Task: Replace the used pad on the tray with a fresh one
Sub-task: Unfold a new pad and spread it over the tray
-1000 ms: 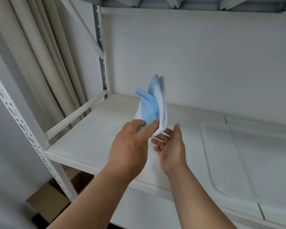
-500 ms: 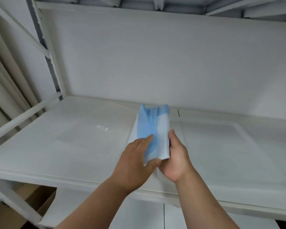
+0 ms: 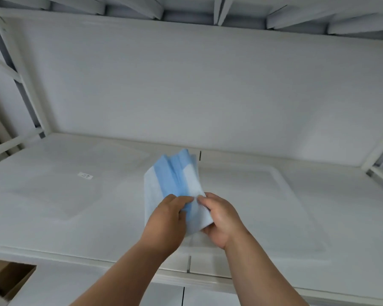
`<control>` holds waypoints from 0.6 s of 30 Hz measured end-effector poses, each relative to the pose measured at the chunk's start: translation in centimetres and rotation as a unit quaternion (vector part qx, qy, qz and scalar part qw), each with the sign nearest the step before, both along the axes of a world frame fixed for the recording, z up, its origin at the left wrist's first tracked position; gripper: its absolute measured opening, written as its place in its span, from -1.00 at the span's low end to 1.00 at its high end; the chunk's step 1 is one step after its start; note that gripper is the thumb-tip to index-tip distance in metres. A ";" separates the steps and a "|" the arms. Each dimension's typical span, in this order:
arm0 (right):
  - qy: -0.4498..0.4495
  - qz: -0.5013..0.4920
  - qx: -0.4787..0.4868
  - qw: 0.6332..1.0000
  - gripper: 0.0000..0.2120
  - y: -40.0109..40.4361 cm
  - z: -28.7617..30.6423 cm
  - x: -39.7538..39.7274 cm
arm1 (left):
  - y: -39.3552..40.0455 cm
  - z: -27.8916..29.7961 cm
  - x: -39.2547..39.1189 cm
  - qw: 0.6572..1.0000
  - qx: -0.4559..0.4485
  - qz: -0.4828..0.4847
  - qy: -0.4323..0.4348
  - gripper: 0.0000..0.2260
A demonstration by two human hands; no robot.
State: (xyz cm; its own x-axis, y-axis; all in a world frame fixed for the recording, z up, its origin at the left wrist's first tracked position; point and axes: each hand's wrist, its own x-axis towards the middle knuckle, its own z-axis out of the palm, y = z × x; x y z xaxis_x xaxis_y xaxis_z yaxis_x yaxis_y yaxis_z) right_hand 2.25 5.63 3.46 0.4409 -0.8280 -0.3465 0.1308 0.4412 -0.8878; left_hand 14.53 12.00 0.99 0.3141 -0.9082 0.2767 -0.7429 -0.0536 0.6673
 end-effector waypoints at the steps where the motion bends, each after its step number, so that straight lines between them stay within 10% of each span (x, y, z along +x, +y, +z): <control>1: -0.008 -0.014 0.002 1.000 -0.84 -0.4 0.1 -0.5 | -0.4 0.2 -0.4 0.999 -0.032 0.025 0.013 -0.67; 7: -0.032 -0.190 -0.011 0.981 -0.82 -3.1 -0.1 -4.3 | -1.9 0.8 1.3 0.958 -0.053 0.231 0.162 -0.59; 12: 0.220 -0.179 -0.121 0.951 -0.38 -4.4 -1.3 -6.0 | -3.3 0.2 0.6 0.971 0.021 0.220 0.086 -0.56; 18: 0.363 -0.160 -0.164 0.903 -0.50 -5.5 -2.3 -6.9 | -5.8 -0.1 -0.1 0.987 0.010 0.141 0.071 -0.75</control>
State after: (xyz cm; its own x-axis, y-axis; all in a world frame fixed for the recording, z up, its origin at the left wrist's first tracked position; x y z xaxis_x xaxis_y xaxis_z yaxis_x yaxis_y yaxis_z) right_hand -4.66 0.14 1.15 -0.0833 -0.9834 -0.1609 -0.4647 0.1812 -0.8667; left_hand 14.41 6.20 0.92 0.5892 -0.7842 0.1947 -0.5954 -0.2585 0.7607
